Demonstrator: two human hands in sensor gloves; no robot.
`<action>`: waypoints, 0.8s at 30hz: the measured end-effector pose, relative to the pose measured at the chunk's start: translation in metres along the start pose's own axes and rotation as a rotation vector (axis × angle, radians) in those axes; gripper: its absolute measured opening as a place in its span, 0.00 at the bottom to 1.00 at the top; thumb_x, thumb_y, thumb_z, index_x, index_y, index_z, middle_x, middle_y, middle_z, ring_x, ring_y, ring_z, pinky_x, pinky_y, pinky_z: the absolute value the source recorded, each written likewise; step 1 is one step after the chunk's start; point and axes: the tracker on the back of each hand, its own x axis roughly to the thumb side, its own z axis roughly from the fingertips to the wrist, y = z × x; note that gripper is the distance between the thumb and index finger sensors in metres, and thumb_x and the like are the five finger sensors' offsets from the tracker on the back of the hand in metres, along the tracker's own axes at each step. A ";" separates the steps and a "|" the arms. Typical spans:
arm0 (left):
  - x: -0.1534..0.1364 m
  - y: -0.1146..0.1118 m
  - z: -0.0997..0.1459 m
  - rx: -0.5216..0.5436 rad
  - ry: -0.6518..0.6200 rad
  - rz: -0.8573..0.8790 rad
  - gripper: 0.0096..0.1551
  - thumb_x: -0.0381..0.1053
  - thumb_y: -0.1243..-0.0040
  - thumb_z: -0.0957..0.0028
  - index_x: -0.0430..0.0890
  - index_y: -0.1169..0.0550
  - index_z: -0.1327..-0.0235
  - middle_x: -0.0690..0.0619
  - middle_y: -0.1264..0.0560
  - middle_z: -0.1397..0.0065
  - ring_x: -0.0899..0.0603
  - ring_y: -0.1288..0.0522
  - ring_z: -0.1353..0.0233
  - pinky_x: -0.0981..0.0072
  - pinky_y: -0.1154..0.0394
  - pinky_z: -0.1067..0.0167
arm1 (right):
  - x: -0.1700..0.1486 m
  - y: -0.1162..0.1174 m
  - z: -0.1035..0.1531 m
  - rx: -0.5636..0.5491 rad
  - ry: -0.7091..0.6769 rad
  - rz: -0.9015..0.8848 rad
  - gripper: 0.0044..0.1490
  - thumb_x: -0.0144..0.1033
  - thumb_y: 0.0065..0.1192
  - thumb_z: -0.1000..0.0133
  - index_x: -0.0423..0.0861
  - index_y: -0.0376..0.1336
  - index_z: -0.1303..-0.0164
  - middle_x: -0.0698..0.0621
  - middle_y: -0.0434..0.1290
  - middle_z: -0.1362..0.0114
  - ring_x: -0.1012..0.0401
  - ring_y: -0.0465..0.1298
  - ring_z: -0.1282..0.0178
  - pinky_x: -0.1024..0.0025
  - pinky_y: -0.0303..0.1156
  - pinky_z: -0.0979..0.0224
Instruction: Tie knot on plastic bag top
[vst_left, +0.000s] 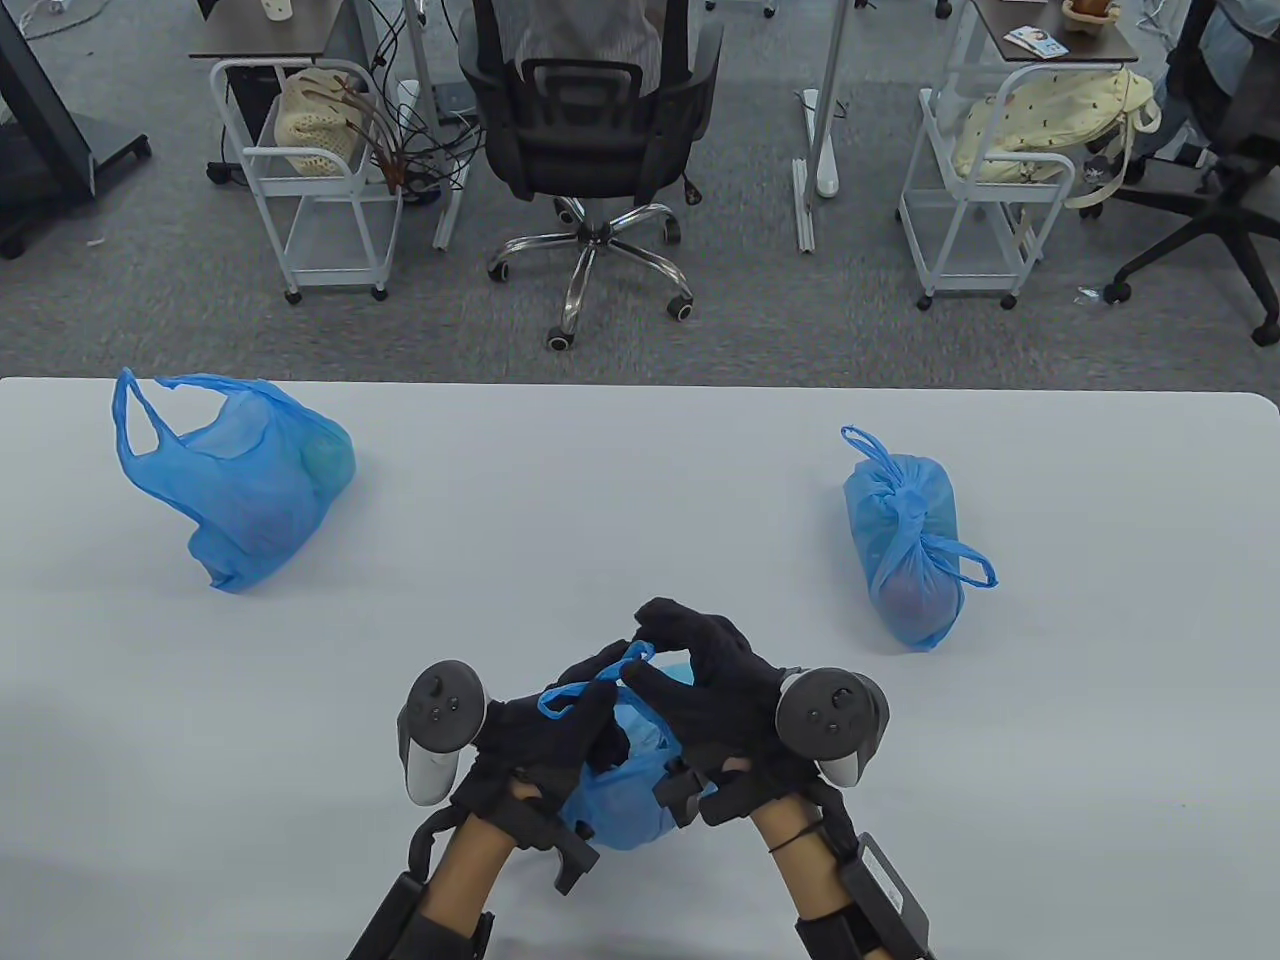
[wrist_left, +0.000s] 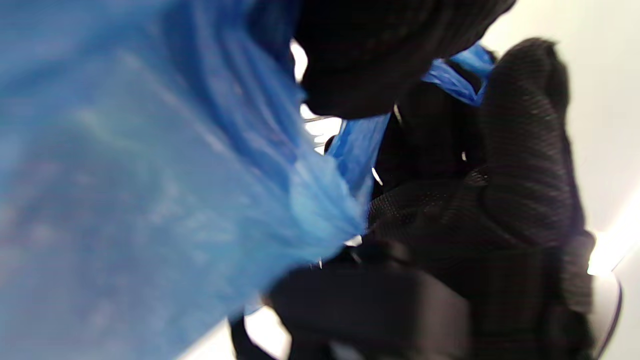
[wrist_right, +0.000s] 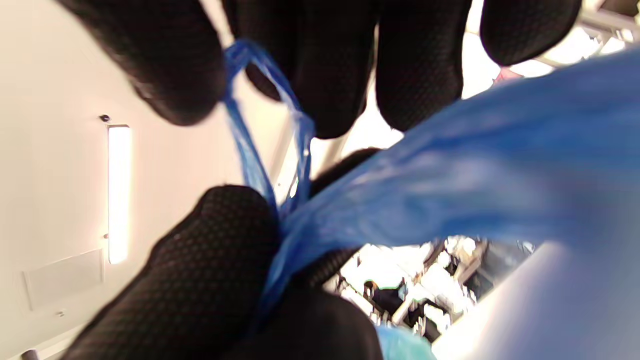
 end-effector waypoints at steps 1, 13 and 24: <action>-0.004 0.000 -0.001 -0.020 0.015 0.043 0.30 0.60 0.53 0.43 0.50 0.28 0.31 0.62 0.15 0.75 0.47 0.13 0.59 0.37 0.27 0.37 | 0.000 0.001 0.001 -0.027 -0.007 0.007 0.21 0.40 0.76 0.49 0.47 0.74 0.48 0.47 0.83 0.52 0.45 0.82 0.46 0.34 0.69 0.41; -0.027 0.011 0.002 -0.003 0.095 0.468 0.29 0.63 0.57 0.40 0.55 0.29 0.29 0.59 0.13 0.43 0.48 0.13 0.47 0.43 0.29 0.31 | -0.006 0.000 0.000 0.042 -0.034 -0.113 0.20 0.39 0.76 0.50 0.46 0.75 0.50 0.46 0.83 0.54 0.45 0.80 0.42 0.31 0.66 0.38; -0.024 0.021 0.004 0.071 0.096 0.436 0.22 0.58 0.40 0.44 0.57 0.22 0.38 0.55 0.16 0.37 0.52 0.11 0.53 0.49 0.21 0.36 | 0.001 0.018 0.001 0.278 -0.121 0.109 0.20 0.39 0.79 0.53 0.50 0.76 0.51 0.50 0.85 0.54 0.46 0.78 0.34 0.30 0.63 0.35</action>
